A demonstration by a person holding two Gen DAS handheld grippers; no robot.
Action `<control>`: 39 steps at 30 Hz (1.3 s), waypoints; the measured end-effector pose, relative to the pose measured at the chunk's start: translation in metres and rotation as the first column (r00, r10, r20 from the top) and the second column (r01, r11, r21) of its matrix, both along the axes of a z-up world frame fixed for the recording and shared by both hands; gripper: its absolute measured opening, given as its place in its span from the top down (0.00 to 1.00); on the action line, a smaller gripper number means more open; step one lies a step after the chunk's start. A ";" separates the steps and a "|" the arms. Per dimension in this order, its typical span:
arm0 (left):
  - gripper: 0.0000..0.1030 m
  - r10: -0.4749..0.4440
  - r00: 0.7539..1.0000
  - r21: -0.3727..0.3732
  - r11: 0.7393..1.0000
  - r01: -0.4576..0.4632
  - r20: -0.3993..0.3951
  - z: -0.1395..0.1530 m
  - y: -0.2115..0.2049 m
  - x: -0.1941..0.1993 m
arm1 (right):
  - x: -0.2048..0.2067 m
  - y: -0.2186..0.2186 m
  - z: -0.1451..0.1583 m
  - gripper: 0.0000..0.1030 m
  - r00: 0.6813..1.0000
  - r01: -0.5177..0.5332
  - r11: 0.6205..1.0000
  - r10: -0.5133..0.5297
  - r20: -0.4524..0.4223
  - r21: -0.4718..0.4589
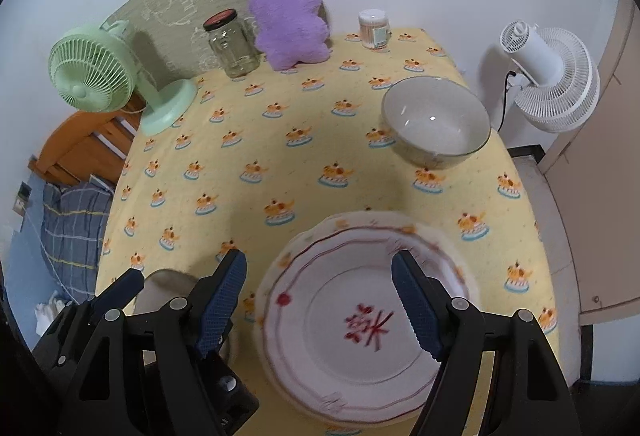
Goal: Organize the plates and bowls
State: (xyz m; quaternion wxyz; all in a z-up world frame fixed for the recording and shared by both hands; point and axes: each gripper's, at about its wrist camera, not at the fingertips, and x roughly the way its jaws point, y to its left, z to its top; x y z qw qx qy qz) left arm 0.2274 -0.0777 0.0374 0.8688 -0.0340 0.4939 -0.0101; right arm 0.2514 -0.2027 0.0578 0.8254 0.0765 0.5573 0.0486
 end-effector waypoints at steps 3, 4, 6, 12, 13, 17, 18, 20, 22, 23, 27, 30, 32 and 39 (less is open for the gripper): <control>0.16 0.012 1.000 -0.001 1.000 -0.012 -0.001 0.000 -0.014 0.008 | 0.010 -0.018 0.001 0.24 1.000 -0.009 1.000 0.009 0.014 0.008; 0.15 0.017 1.000 -0.006 1.000 -0.017 0.000 0.000 -0.021 0.013 | 0.013 -0.022 0.001 0.24 1.000 -0.011 1.000 0.010 0.020 0.009; 0.15 0.023 1.000 -0.007 1.000 -0.023 0.003 -0.001 -0.030 0.018 | 0.020 -0.033 0.002 0.24 0.999 -0.019 1.000 0.019 0.032 0.003; 0.14 0.033 0.999 -0.035 0.999 -0.033 -0.007 -0.009 -0.061 0.041 | 0.046 -0.061 -0.002 0.19 0.996 -0.066 0.997 0.068 0.061 -0.041; 0.12 0.037 0.999 -0.040 0.998 -0.038 -0.014 -0.011 -0.066 0.045 | 0.049 -0.065 -0.003 0.17 0.995 -0.070 0.996 0.073 0.067 -0.050; 0.05 0.048 0.999 -0.029 0.998 -0.049 -0.017 -0.014 -0.085 0.059 | 0.065 -0.083 -0.007 0.16 0.993 -0.087 0.995 0.091 0.075 -0.050; 0.03 0.051 0.999 -0.023 0.998 -0.051 -0.019 -0.015 -0.090 0.064 | 0.069 -0.087 -0.009 0.16 0.993 -0.089 0.995 0.092 0.072 -0.045; 0.01 0.049 0.999 -0.019 0.999 -0.050 -0.019 -0.016 -0.098 0.071 | 0.077 -0.094 -0.012 0.15 0.994 -0.088 0.995 0.091 0.068 -0.038; 0.00 0.048 0.999 -0.013 0.999 -0.048 -0.020 -0.017 -0.105 0.081 | 0.085 -0.101 -0.014 0.15 0.993 -0.090 0.995 0.092 0.073 -0.033; 0.00 0.046 0.999 -0.009 0.999 -0.046 -0.018 -0.017 -0.109 0.085 | 0.090 -0.104 -0.015 0.14 0.993 -0.090 0.995 0.092 0.075 -0.033; 0.00 0.036 0.999 -0.001 0.999 -0.036 -0.012 -0.018 -0.122 0.104 | 0.106 -0.116 -0.018 0.09 0.993 -0.082 0.996 0.084 0.080 -0.027; 0.00 0.029 1.000 0.009 1.000 -0.028 -0.009 -0.022 -0.134 0.119 | 0.118 -0.124 -0.023 0.08 0.994 -0.074 0.997 0.076 0.083 -0.031; 0.00 0.027 1.000 0.016 1.000 -0.027 -0.008 -0.025 -0.141 0.127 | 0.126 -0.130 -0.027 0.08 0.994 -0.066 0.997 0.068 0.081 -0.029; 0.03 0.013 1.000 0.030 0.999 -0.013 -0.013 -0.043 -0.160 0.158 | 0.151 -0.151 -0.043 0.08 0.995 -0.005 0.997 0.013 0.099 -0.071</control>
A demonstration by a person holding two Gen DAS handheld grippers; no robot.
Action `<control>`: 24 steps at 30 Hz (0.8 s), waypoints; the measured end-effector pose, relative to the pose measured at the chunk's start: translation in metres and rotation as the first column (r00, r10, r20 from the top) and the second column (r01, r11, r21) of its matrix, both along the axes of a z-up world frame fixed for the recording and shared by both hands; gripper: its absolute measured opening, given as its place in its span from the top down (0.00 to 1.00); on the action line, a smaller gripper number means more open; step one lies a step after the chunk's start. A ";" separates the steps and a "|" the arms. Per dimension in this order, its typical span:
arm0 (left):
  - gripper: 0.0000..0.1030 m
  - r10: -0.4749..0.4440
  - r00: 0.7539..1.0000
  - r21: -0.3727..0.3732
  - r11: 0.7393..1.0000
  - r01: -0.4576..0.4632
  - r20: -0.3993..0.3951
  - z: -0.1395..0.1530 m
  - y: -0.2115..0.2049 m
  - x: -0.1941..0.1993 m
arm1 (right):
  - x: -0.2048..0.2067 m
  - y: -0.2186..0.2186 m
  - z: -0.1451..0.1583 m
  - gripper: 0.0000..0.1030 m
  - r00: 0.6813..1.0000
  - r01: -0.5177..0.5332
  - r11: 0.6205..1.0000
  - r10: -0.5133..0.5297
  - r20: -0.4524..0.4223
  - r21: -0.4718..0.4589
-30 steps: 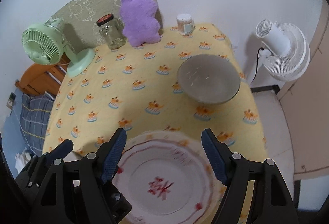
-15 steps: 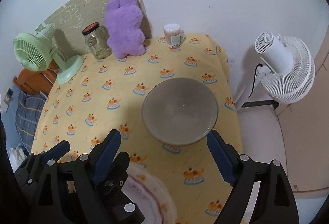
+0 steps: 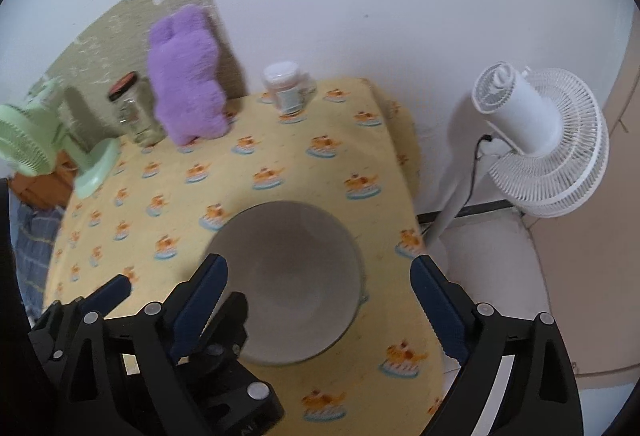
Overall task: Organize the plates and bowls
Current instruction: 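Move both grippers to the grey-rimmed bowl by the white fan and grasp its rim, then lift the grey-rimmed bowl with both grippers and carry it toward the plate stack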
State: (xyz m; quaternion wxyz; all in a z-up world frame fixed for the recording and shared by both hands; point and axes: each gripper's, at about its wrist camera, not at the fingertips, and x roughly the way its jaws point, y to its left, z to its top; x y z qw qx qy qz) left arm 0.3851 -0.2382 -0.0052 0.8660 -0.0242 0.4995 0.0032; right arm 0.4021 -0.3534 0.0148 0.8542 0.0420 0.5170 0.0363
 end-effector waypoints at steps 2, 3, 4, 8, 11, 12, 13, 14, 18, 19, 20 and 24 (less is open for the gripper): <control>0.04 -0.001 1.000 -0.001 1.000 0.001 -0.007 -0.007 -0.003 0.006 | 0.005 -0.003 -0.006 0.08 1.000 0.007 1.000 -0.007 0.003 -0.019; 0.04 -0.002 1.000 0.000 1.000 0.002 -0.013 -0.011 -0.005 0.009 | 0.007 -0.005 -0.010 0.08 1.000 0.011 1.000 -0.011 -0.002 -0.024; 0.07 -0.004 1.000 0.004 1.000 0.004 -0.019 -0.016 -0.006 0.012 | 0.010 -0.007 -0.015 0.08 1.000 0.014 1.000 -0.014 -0.007 -0.023; 0.16 0.008 0.999 0.016 1.000 -0.007 -0.039 -0.029 -0.007 0.019 | 0.017 -0.011 -0.032 0.08 0.999 0.019 1.000 -0.019 -0.037 -0.004; 0.27 0.021 0.998 0.017 1.000 -0.020 -0.065 -0.039 -0.006 0.023 | 0.021 -0.012 -0.042 0.10 0.997 0.017 1.000 -0.017 -0.082 0.000; 0.32 0.024 0.997 0.020 1.000 -0.022 -0.074 -0.042 -0.007 0.024 | 0.021 -0.012 -0.044 0.12 0.995 0.016 1.000 -0.016 -0.097 0.008; 0.40 0.029 0.996 0.030 0.999 -0.027 -0.088 -0.046 -0.007 0.026 | 0.022 -0.013 -0.048 0.17 0.993 0.019 1.000 -0.016 -0.115 0.019; 0.49 0.032 0.994 0.034 0.999 -0.029 -0.106 -0.050 -0.008 0.028 | 0.023 -0.013 -0.053 0.21 0.990 0.018 0.999 -0.013 -0.137 0.034; 0.61 0.018 0.991 0.016 1.000 -0.016 -0.136 -0.061 -0.012 0.029 | 0.027 -0.009 -0.063 0.47 0.985 0.006 1.000 -0.003 -0.171 0.020; 0.65 0.016 0.991 0.013 1.000 -0.014 -0.134 -0.061 -0.012 0.029 | 0.028 -0.008 -0.064 0.53 0.985 0.002 1.000 0.001 -0.172 0.017; 0.67 0.017 0.990 0.004 1.000 -0.016 -0.137 -0.062 -0.012 0.030 | 0.029 -0.008 -0.065 0.56 0.985 -0.002 1.000 0.005 -0.172 0.017; 0.70 0.024 0.989 0.008 1.000 -0.023 -0.144 -0.063 -0.011 0.032 | 0.033 -0.007 -0.067 0.72 0.985 -0.015 1.000 0.017 -0.172 0.011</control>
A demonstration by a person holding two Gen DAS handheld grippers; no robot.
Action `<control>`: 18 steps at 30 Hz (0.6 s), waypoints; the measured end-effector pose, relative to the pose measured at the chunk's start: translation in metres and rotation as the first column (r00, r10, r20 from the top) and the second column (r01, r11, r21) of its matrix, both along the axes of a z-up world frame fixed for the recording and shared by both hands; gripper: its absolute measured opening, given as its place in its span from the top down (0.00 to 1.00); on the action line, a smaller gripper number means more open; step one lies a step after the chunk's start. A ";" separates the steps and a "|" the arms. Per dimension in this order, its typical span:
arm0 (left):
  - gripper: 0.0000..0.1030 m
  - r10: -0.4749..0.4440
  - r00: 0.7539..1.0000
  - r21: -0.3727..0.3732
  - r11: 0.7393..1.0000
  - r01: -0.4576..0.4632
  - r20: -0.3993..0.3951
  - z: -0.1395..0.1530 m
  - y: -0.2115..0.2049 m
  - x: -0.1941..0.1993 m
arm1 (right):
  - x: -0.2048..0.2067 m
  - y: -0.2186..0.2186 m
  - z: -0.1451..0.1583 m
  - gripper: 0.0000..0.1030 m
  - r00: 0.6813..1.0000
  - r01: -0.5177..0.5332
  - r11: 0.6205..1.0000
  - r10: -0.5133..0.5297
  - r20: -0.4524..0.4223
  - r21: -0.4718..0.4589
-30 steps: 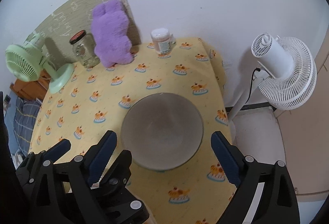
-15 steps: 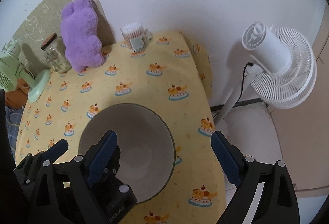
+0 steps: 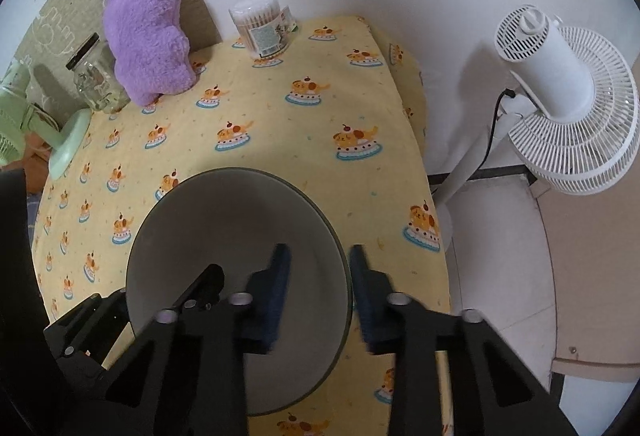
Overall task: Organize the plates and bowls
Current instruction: 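Lift the grey-rimmed bowl with both grippers and carry it toward the plate stack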
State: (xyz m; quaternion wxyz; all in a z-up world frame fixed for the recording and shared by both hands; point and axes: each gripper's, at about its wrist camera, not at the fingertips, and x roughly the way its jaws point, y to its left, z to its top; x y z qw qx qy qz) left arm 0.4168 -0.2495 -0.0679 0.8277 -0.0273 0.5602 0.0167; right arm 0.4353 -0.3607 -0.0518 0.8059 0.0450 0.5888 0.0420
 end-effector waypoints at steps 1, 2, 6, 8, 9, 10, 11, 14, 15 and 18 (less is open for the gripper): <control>0.70 -0.004 1.000 0.003 1.000 0.004 0.000 0.000 0.000 0.000 | 0.001 0.000 0.000 0.72 1.000 -0.002 1.000 0.002 0.003 -0.004; 0.70 -0.009 1.000 0.006 1.000 0.009 -0.001 0.001 0.000 0.000 | 0.001 0.000 0.000 0.72 1.000 -0.004 1.000 0.004 0.004 -0.005; 0.70 -0.018 1.000 0.019 1.000 0.018 -0.001 0.001 -0.001 0.001 | 0.001 0.000 0.000 0.72 1.000 -0.006 1.000 0.006 0.002 -0.008; 0.70 -0.018 1.000 0.036 0.999 0.018 0.010 0.003 -0.002 0.000 | 0.002 0.000 0.000 0.72 1.000 -0.006 1.000 0.006 0.002 -0.009; 0.70 -0.019 1.000 0.046 0.999 0.018 0.019 0.004 -0.002 0.001 | 0.002 0.000 0.000 0.72 1.000 -0.005 1.000 0.005 0.002 -0.008; 0.70 -0.019 0.999 0.056 0.998 0.018 0.026 0.006 -0.002 0.001 | 0.002 -0.001 0.000 0.72 1.000 -0.003 1.000 0.003 0.004 -0.006; 0.70 -0.019 0.999 0.065 0.998 0.017 0.031 0.007 -0.002 0.001 | 0.002 0.000 0.001 0.72 1.000 -0.002 1.000 0.002 0.011 -0.012; 0.70 -0.026 0.999 0.060 0.998 0.023 0.040 0.009 -0.002 0.001 | 0.003 0.001 0.004 0.72 1.000 -0.004 1.000 0.005 0.025 -0.017; 0.70 -0.030 0.999 0.059 0.998 0.027 0.041 0.010 -0.002 0.001 | 0.003 0.001 0.005 0.72 1.000 -0.008 1.000 0.009 0.026 -0.017; 0.70 -0.039 0.999 0.065 0.997 0.037 0.026 0.010 -0.003 0.001 | 0.003 0.002 0.006 0.72 1.000 -0.021 1.000 0.022 0.021 -0.020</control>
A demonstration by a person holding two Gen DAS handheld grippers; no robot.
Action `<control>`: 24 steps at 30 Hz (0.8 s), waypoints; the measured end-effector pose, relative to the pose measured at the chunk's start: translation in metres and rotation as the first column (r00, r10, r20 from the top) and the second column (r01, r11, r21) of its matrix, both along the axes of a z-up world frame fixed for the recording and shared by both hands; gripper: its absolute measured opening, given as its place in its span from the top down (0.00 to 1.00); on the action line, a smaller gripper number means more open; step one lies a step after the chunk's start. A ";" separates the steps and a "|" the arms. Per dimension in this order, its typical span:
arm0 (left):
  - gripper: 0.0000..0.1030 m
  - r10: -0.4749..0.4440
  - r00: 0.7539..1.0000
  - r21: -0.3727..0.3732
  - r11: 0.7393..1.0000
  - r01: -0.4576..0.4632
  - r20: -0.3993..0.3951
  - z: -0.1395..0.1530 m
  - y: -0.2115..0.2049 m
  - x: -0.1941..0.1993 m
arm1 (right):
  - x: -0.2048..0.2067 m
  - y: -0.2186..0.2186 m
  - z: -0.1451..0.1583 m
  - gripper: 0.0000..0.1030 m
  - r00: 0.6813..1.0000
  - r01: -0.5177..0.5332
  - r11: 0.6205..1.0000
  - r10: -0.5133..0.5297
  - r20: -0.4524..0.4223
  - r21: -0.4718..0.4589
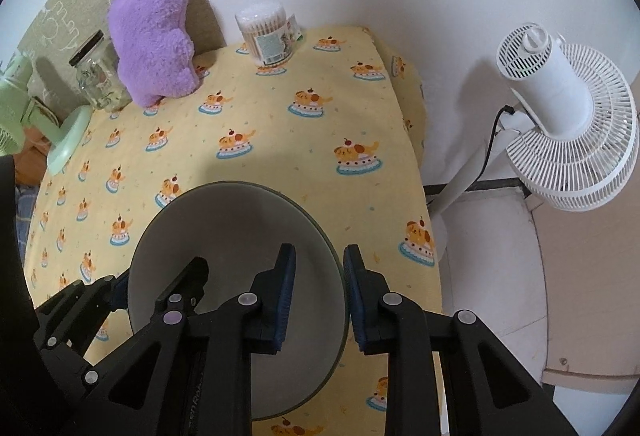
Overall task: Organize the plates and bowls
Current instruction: 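Lift the grey-rimmed bowl with both grippers and carry it toward the plate stack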
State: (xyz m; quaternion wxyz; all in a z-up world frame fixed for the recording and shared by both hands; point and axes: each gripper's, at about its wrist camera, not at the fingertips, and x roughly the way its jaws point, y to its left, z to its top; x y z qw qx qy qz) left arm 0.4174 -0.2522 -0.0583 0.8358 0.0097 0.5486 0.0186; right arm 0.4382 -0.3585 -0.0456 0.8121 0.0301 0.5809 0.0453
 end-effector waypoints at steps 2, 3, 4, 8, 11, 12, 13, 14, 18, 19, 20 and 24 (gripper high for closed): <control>0.70 -0.002 1.000 -0.003 1.000 0.002 -0.002 0.001 0.000 -0.001 | -0.001 -0.001 0.000 0.72 1.000 0.009 1.000 -0.009 -0.009 0.001; 0.70 -0.003 1.000 -0.005 1.000 0.003 -0.006 0.002 0.000 -0.001 | -0.002 -0.001 0.001 0.72 1.000 0.017 1.000 -0.017 -0.012 0.003; 0.70 -0.003 1.000 -0.007 1.000 0.003 -0.007 0.003 0.000 -0.001 | -0.002 -0.002 0.002 0.72 1.000 0.025 1.000 -0.025 -0.015 0.006; 0.70 -0.003 1.000 -0.013 1.000 0.003 -0.009 0.008 0.001 -0.004 | -0.006 -0.002 0.007 0.72 0.999 0.032 0.999 -0.032 -0.012 0.005; 0.70 0.000 1.000 -0.014 1.000 0.000 -0.004 0.016 0.002 -0.008 | -0.009 -0.003 0.013 0.72 0.999 0.038 0.999 -0.038 -0.009 0.011; 0.70 -0.001 1.000 -0.014 1.000 0.001 -0.003 0.018 0.002 -0.010 | -0.010 -0.002 0.016 0.72 0.999 0.042 0.999 -0.041 -0.008 0.013; 0.70 -0.001 1.000 -0.012 1.000 0.001 0.001 0.022 0.003 -0.012 | -0.011 -0.002 0.018 0.72 0.999 0.044 0.999 -0.044 -0.007 0.015; 0.70 -0.001 1.000 -0.010 1.000 0.001 0.002 0.024 0.004 -0.014 | -0.014 -0.002 0.021 0.72 0.999 0.047 0.999 -0.047 -0.006 0.018; 0.70 0.001 1.000 -0.013 1.000 -0.001 0.014 0.039 0.011 -0.022 | -0.022 0.003 0.035 0.72 0.999 0.045 0.999 -0.045 0.010 0.021; 0.70 0.003 1.000 -0.014 1.000 -0.002 0.019 0.043 0.013 -0.024 | -0.024 0.005 0.039 0.72 0.999 0.045 0.999 -0.046 0.015 0.023; 0.70 0.004 1.000 -0.014 1.000 -0.003 0.024 0.048 0.015 -0.025 | -0.025 0.006 0.043 0.72 0.999 0.046 0.999 -0.046 0.019 0.025; 0.70 0.012 0.999 -0.009 1.000 -0.012 0.045 0.064 0.024 -0.035 | -0.033 0.014 0.059 0.72 0.999 0.038 0.999 -0.039 0.038 0.030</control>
